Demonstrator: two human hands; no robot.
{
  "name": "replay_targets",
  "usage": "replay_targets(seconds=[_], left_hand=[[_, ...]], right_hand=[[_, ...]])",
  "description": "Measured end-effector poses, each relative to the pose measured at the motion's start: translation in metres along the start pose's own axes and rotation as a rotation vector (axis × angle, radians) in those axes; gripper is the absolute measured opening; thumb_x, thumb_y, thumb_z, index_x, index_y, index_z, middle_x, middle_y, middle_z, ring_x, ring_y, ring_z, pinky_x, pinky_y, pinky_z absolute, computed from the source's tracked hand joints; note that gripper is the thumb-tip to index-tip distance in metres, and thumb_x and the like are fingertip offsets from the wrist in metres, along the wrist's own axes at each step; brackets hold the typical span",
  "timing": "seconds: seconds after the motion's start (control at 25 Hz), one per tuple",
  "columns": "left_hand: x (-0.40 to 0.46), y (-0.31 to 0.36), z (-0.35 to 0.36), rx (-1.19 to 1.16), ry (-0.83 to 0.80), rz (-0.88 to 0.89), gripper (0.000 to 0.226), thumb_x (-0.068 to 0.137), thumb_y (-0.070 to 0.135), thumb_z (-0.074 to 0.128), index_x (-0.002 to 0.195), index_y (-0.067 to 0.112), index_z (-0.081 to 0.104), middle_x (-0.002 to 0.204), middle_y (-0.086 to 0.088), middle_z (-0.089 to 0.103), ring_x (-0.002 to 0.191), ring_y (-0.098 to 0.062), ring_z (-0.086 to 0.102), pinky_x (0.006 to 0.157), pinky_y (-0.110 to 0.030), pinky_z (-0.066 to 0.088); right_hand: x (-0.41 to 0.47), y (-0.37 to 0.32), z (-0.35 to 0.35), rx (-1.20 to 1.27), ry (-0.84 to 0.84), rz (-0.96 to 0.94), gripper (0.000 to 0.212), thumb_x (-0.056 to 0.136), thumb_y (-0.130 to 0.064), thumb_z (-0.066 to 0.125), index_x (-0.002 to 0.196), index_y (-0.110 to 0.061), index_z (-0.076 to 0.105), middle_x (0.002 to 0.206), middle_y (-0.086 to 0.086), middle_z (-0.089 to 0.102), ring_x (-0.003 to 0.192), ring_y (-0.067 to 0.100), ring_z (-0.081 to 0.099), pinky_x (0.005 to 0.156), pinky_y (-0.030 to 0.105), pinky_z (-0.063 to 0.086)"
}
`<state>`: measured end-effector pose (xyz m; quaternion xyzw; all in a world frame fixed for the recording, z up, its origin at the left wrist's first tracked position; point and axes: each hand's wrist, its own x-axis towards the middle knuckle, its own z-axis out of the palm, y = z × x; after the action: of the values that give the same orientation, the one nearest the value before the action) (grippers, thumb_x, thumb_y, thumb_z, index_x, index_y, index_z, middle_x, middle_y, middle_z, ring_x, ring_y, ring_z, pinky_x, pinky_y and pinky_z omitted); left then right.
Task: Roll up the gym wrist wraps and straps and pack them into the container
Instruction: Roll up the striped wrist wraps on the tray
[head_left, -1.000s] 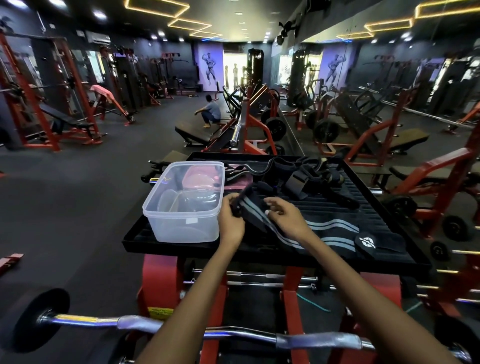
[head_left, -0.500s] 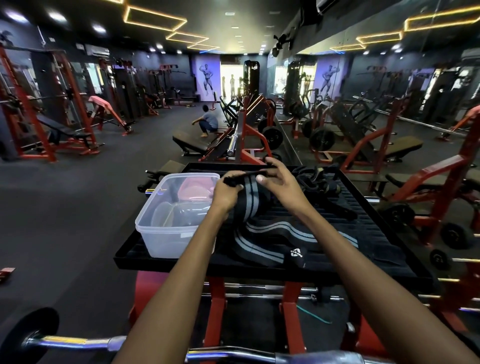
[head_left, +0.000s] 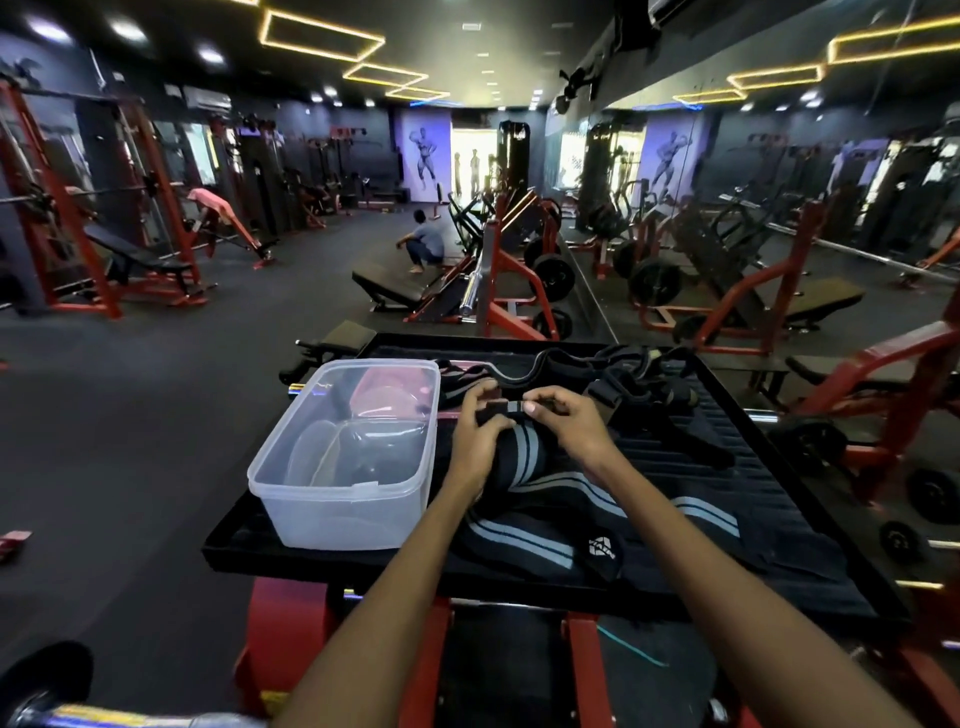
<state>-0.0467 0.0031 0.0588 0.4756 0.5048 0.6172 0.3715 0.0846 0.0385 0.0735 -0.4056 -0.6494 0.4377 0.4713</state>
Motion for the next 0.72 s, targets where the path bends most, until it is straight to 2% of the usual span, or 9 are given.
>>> replay_targets(seconds=[0.08, 0.16, 0.24, 0.32, 0.4, 0.44, 0.56, 0.64, 0.72], left_hand=[[0.01, -0.004, 0.004, -0.05, -0.003, -0.093, 0.024, 0.086, 0.015, 0.061, 0.109, 0.013, 0.054, 0.108, -0.004, 0.058, 0.103, -0.014, 0.054, 0.093, -0.024, 0.041], [0.025, -0.007, 0.005, 0.085, -0.014, -0.105, 0.017, 0.09, 0.019, 0.059, 0.105, 0.011, 0.058, 0.104, -0.002, 0.059, 0.1, -0.012, 0.054, 0.086, -0.02, 0.039], [0.036, -0.016, 0.004, 0.161, -0.071, -0.057, 0.019, 0.089, 0.015, 0.061, 0.107, 0.009, 0.059, 0.1, 0.003, 0.059, 0.092, -0.002, 0.054, 0.081, -0.012, 0.04], [0.04, -0.03, 0.001, 0.198, -0.098, 0.01, 0.017, 0.087, 0.005, 0.061, 0.101, 0.014, 0.058, 0.095, 0.009, 0.058, 0.085, 0.012, 0.054, 0.08, -0.006, 0.041], [0.041, -0.044, -0.004, 0.2, -0.077, 0.033, 0.022, 0.086, 0.001, 0.061, 0.093, 0.021, 0.058, 0.095, 0.013, 0.06, 0.084, 0.016, 0.056, 0.083, -0.006, 0.042], [0.043, -0.048, -0.004, 0.181, -0.059, 0.019, 0.021, 0.086, 0.002, 0.061, 0.092, 0.023, 0.058, 0.095, 0.013, 0.061, 0.084, 0.017, 0.056, 0.083, -0.005, 0.042], [0.047, -0.048, -0.001, 0.106, 0.003, -0.027, 0.007, 0.091, 0.009, 0.057, 0.091, 0.016, 0.06, 0.089, 0.01, 0.061, 0.075, 0.017, 0.056, 0.076, -0.003, 0.042], [0.049, -0.046, 0.0, 0.106, 0.038, -0.027, 0.005, 0.089, 0.01, 0.059, 0.093, 0.01, 0.062, 0.087, 0.007, 0.062, 0.071, 0.016, 0.057, 0.072, -0.002, 0.042], [0.048, -0.043, -0.001, 0.115, 0.057, 0.045, 0.014, 0.085, 0.004, 0.064, 0.097, 0.011, 0.062, 0.091, 0.008, 0.063, 0.078, 0.015, 0.058, 0.076, -0.004, 0.043]], right_hand=[[0.007, 0.012, 0.001, -0.008, 0.022, -0.02, 0.013, 0.084, -0.006, 0.067, 0.097, -0.007, 0.066, 0.097, 0.007, 0.067, 0.092, 0.015, 0.061, 0.079, 0.017, 0.049], [0.016, 0.023, 0.0, -0.017, 0.036, -0.033, 0.012, 0.085, -0.01, 0.067, 0.097, -0.008, 0.067, 0.097, 0.006, 0.067, 0.09, 0.013, 0.061, 0.075, 0.011, 0.048], [0.028, 0.031, -0.007, 0.011, 0.005, 0.091, 0.016, 0.089, -0.028, 0.063, 0.097, -0.016, 0.068, 0.093, 0.002, 0.067, 0.081, 0.008, 0.06, 0.069, 0.014, 0.048], [0.038, 0.039, -0.014, 0.02, -0.102, 0.251, 0.022, 0.091, -0.04, 0.057, 0.095, -0.021, 0.068, 0.077, -0.006, 0.063, 0.066, 0.005, 0.054, 0.062, 0.02, 0.046], [0.042, 0.047, -0.015, 0.025, -0.187, 0.247, 0.014, 0.092, -0.028, 0.058, 0.092, -0.016, 0.066, 0.06, -0.017, 0.059, 0.053, -0.003, 0.049, 0.052, 0.014, 0.04], [0.044, 0.052, -0.015, 0.03, -0.183, 0.193, 0.011, 0.092, -0.022, 0.06, 0.092, -0.013, 0.066, 0.06, -0.018, 0.059, 0.051, -0.004, 0.049, 0.048, 0.011, 0.037], [0.046, 0.06, -0.011, 0.036, -0.146, -0.009, 0.013, 0.086, -0.006, 0.064, 0.099, -0.002, 0.066, 0.086, -0.007, 0.063, 0.071, -0.008, 0.059, 0.066, 0.008, 0.044], [0.048, 0.062, -0.011, 0.016, -0.177, -0.076, 0.016, 0.084, -0.002, 0.065, 0.099, -0.006, 0.063, 0.093, -0.006, 0.062, 0.082, -0.01, 0.059, 0.078, 0.009, 0.045], [0.05, 0.064, -0.012, 0.001, -0.215, -0.068, 0.015, 0.087, -0.01, 0.064, 0.101, -0.015, 0.061, 0.098, -0.006, 0.061, 0.085, -0.008, 0.057, 0.078, 0.011, 0.045]])
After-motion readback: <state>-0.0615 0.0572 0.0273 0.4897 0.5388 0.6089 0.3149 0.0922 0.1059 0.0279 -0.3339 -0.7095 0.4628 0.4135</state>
